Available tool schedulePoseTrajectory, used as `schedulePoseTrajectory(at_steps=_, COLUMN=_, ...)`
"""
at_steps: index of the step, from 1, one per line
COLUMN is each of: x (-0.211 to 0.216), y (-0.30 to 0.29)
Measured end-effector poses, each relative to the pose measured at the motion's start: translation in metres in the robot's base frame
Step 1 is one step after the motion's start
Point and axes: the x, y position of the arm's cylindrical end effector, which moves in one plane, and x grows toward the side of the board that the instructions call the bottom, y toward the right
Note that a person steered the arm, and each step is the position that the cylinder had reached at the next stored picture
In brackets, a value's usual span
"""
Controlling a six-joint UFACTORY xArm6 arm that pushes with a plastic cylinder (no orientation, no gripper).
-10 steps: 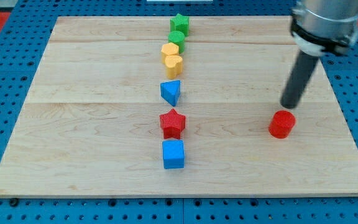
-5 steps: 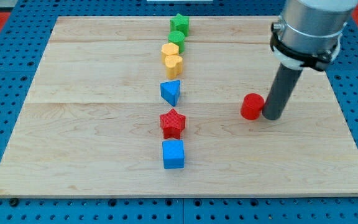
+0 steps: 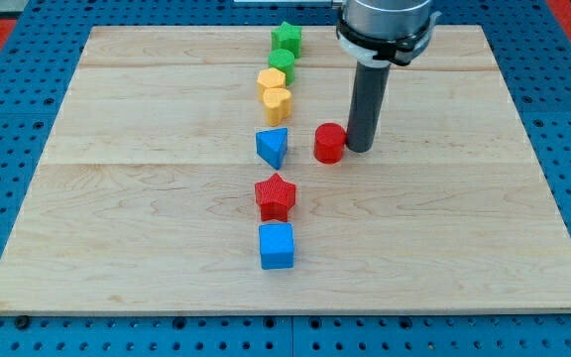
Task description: Move the red circle on top of blue triangle
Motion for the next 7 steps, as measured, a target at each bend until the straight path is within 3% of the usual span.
schedulePoseTrajectory(at_steps=1, x=0.028, y=0.017)
schedulePoseTrajectory(at_steps=2, x=0.036, y=-0.003)
schedulePoseTrajectory(at_steps=7, x=-0.022, y=-0.027)
